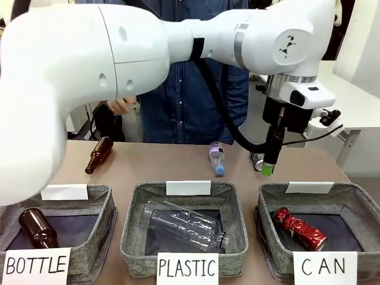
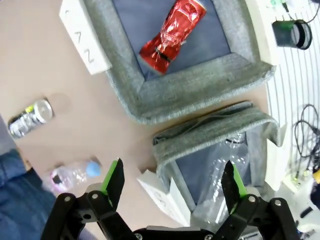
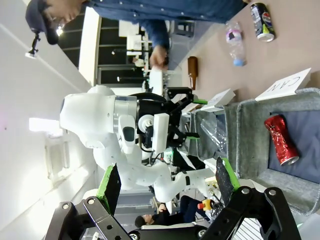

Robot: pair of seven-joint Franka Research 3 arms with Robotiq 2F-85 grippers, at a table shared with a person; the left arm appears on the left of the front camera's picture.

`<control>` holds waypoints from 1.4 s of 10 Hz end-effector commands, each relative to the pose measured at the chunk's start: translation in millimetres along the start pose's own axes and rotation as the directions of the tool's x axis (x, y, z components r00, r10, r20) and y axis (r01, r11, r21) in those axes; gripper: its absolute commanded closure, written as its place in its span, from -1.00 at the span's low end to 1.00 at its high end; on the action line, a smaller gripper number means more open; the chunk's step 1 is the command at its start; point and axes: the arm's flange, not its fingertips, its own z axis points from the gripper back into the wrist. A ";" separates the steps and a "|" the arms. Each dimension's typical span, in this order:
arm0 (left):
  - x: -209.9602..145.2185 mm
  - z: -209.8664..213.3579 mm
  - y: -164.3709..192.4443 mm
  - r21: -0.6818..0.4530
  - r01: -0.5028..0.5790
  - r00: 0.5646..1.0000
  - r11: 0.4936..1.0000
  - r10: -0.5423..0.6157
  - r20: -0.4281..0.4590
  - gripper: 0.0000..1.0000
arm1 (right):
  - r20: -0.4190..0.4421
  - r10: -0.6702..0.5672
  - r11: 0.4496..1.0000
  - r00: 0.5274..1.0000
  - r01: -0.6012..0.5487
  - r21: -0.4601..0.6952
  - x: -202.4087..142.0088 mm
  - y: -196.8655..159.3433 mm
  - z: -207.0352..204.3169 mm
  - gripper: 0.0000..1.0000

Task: Sort the can waste into the basket.
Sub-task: Pick up the can waste from the table and place it in the right Fabric basket.

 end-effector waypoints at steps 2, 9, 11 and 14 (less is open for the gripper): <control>-50.6 9.3 -37.1 -0.011 -0.152 0.985 0.988 0.150 -0.081 -1.00 | 0.000 0.000 1.000 1.000 0.000 0.000 0.0 0.0 0.0 -1.00; -339.0 82.5 -244.2 -0.053 -0.681 0.658 0.730 0.642 0.393 -1.00 | -0.400 0.132 0.987 0.907 -0.158 -0.031 -37.0 63.5 -193.4 -1.00; -405.5 66.8 -302.6 -0.155 -0.664 0.488 0.731 0.581 0.651 -1.00 | -0.450 0.158 0.987 0.879 -0.143 0.068 -53.2 82.7 -231.2 -1.00; -485.5 7.9 -339.1 -0.319 -0.459 -0.043 0.829 0.338 0.940 -1.00 | -0.441 0.064 0.991 0.895 -0.004 0.136 -54.8 86.0 -256.6 -1.00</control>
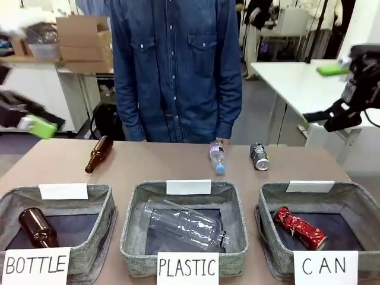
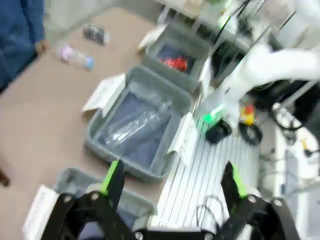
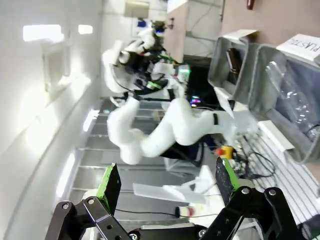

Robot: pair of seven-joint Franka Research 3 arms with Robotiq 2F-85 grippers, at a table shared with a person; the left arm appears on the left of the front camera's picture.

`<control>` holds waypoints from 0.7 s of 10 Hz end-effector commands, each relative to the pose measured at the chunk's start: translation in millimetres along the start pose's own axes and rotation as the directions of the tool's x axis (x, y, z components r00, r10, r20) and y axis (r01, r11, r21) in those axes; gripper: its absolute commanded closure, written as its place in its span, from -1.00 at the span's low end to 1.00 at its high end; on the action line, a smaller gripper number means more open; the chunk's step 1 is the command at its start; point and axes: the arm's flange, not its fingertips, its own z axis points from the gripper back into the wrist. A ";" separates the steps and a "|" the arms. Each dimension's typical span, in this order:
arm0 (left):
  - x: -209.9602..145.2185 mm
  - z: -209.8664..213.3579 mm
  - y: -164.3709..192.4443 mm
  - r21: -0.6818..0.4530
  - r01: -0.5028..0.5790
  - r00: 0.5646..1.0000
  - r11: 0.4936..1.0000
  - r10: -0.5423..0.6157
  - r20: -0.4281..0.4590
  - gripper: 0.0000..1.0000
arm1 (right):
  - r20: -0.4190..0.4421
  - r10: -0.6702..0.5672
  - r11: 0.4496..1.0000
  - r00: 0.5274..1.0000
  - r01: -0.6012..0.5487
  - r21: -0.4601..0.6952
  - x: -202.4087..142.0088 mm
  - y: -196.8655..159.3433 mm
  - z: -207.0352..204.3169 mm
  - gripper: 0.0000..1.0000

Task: Sort the can waste into the basket.
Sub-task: Pick up the can waste from the table and place it in the right Fabric basket.

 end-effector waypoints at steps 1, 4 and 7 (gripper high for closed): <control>-40.4 18.3 27.4 -0.127 0.008 0.864 0.992 0.057 0.500 -1.00 | 0.057 -0.073 0.997 0.996 0.073 0.002 6.6 -12.1 -0.9 -1.00; 0.0 0.0 0.0 0.000 0.000 1.000 1.000 0.000 0.000 -1.00 | 0.014 -0.031 1.000 0.999 0.031 0.006 2.3 -7.1 0.2 -1.00; 0.0 0.0 0.0 0.000 0.000 1.000 1.000 0.000 0.000 -1.00 | 0.014 -0.031 1.000 0.999 0.031 0.006 2.3 -7.1 0.2 -1.00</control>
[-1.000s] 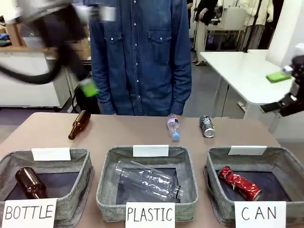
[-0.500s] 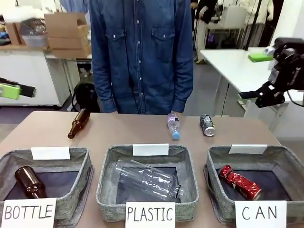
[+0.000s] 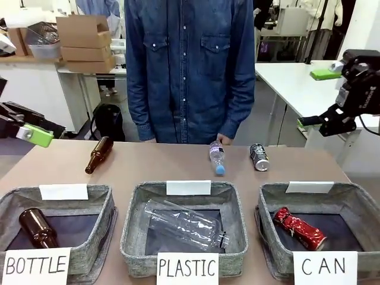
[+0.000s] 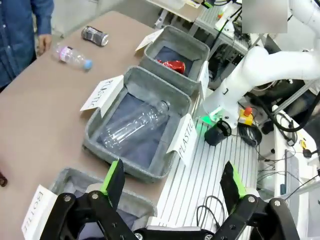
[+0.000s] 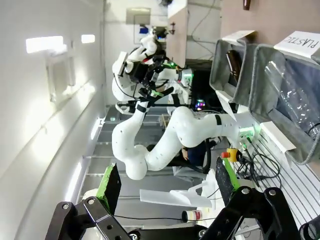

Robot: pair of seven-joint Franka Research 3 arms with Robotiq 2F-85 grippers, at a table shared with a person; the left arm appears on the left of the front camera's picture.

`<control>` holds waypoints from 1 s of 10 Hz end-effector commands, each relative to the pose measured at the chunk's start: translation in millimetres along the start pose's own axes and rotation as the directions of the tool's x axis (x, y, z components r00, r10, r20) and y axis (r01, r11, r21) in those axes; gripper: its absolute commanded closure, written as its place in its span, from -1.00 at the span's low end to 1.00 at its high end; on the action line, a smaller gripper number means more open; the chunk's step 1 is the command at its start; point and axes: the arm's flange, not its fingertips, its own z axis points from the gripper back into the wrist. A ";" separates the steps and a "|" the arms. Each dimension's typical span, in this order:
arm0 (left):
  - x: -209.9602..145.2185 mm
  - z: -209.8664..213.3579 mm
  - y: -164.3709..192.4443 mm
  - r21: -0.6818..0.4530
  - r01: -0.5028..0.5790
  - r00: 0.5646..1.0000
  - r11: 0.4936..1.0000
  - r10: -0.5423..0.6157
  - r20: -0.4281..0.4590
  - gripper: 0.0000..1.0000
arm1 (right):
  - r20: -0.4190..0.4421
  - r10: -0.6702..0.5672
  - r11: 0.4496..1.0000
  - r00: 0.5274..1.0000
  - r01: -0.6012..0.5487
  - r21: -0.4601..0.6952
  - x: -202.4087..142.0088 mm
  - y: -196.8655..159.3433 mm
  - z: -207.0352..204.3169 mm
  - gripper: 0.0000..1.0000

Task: Sort the can waste into the basket.
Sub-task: Pick up the can waste from the table and place it in the right Fabric basket.

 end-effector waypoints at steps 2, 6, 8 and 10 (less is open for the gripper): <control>0.2 5.9 1.4 -0.006 -0.004 1.000 1.000 0.004 0.021 -1.00 | -0.007 0.009 1.000 1.000 -0.009 0.010 0.6 3.9 0.1 -1.00; 0.2 5.9 1.4 -0.006 -0.004 1.000 1.000 0.004 0.021 -1.00 | -0.007 0.009 1.000 1.000 -0.009 0.010 0.6 3.9 0.1 -1.00; 0.2 5.9 1.4 -0.006 -0.004 1.000 1.000 0.004 0.021 -1.00 | 0.000 0.000 1.000 1.000 0.000 0.000 0.0 0.0 0.0 -1.00; 0.2 5.9 1.4 -0.006 -0.004 1.000 1.000 0.004 0.021 -1.00 | 0.094 0.104 0.816 0.990 -0.031 -0.577 28.5 24.6 -22.4 -1.00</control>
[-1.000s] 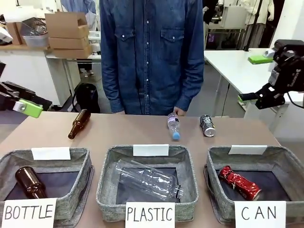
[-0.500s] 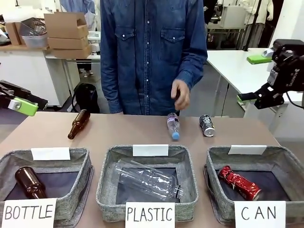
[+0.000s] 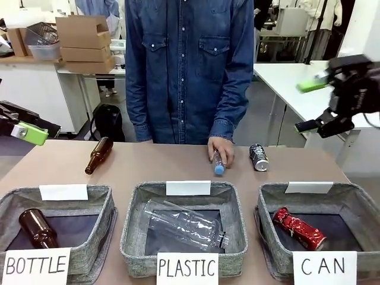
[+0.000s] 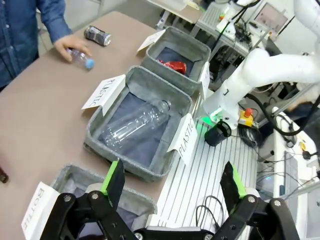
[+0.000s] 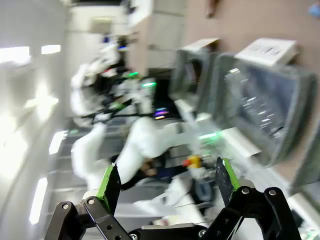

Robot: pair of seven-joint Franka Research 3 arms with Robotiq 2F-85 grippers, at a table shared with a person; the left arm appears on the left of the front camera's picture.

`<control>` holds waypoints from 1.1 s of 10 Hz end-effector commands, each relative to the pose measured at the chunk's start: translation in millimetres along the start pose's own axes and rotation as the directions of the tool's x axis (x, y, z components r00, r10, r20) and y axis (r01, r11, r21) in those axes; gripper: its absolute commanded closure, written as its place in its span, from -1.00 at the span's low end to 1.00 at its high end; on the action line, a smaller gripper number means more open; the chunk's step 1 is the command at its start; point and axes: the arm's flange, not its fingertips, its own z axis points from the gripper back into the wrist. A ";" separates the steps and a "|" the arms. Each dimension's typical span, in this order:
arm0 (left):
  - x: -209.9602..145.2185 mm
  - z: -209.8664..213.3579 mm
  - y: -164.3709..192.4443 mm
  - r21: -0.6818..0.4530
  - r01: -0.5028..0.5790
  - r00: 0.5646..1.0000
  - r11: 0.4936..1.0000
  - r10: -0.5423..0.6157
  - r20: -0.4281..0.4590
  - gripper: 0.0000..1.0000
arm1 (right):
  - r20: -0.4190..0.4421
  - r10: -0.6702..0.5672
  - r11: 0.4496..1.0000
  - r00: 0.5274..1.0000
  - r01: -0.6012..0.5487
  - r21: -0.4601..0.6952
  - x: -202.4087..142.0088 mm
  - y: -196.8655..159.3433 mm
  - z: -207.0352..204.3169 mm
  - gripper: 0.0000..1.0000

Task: Sort the can waste into the basket.
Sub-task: Pick up the can waste from the table and place it in the right Fabric basket.

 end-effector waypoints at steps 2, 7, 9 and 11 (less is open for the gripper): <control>1.9 0.0 0.9 -0.012 0.007 1.000 1.000 -0.007 0.016 -1.00 | 0.137 0.100 0.663 0.985 0.036 -0.748 34.1 6.8 -7.3 -1.00; 1.9 0.0 0.9 -0.012 0.007 1.000 1.000 -0.007 0.016 -1.00 | 0.071 0.202 0.778 0.977 -0.117 -0.617 29.8 10.9 11.4 -1.00; 1.9 0.0 0.9 -0.012 0.007 1.000 1.000 -0.007 0.016 -1.00 | 0.075 0.284 0.615 0.956 -0.122 -0.779 63.8 -10.4 10.8 -1.00; 1.9 0.0 0.9 -0.012 0.007 1.000 1.000 -0.007 0.016 -1.00 | 0.070 0.271 0.583 0.960 -0.106 -0.805 133.1 -58.6 -27.9 -1.00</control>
